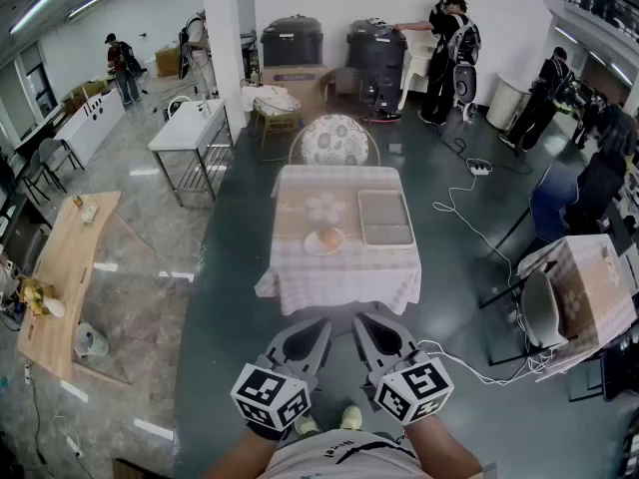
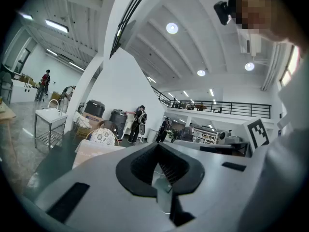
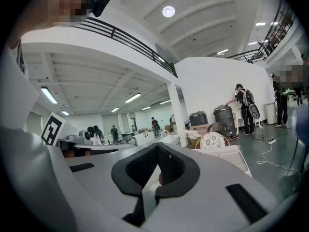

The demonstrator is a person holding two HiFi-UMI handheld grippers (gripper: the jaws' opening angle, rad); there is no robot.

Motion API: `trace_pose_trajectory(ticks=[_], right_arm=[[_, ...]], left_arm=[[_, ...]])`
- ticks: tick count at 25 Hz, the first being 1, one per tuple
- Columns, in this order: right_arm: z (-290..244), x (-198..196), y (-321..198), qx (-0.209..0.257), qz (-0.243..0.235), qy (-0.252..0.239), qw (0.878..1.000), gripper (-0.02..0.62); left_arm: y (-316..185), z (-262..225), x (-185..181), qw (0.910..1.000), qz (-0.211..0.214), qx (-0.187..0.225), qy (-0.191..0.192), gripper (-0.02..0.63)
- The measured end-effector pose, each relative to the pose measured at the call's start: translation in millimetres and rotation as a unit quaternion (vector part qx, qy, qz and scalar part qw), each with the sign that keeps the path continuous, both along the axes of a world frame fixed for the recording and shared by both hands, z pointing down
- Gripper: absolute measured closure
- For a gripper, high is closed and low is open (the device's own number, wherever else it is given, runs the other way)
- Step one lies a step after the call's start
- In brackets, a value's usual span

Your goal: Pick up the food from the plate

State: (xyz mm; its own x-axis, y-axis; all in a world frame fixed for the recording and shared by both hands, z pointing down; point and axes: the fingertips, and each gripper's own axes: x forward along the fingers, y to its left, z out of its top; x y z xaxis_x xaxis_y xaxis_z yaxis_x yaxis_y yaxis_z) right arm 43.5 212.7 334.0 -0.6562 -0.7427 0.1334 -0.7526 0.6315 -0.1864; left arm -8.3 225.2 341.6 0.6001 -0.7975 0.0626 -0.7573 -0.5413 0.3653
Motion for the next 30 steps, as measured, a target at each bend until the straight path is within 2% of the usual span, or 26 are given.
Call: trace_pose_trajectory(ticks=[8, 22, 30], right_arm=[[-1.1, -8.2, -1.7, 0.000, 0.006, 0.002, 1.000, 0.581], [16.6, -46.6, 3.7, -0.012, -0.001, -0.016, 1.000, 0.580], [28.2, -43.1, -33.5, -0.022, -0.002, -0.020, 1.000, 0.580]], left_arm=[[-4.7, -1.6, -8.3, 1.0000, 0.009, 0.002, 0.002, 0.600], [-6.5, 24.4, -50.4, 0.9998, 0.005, -0.016, 0.004, 0.600], [-36.8, 37.9, -47.5, 0.9996, -0.001, -0.029, 0.006, 0.600]])
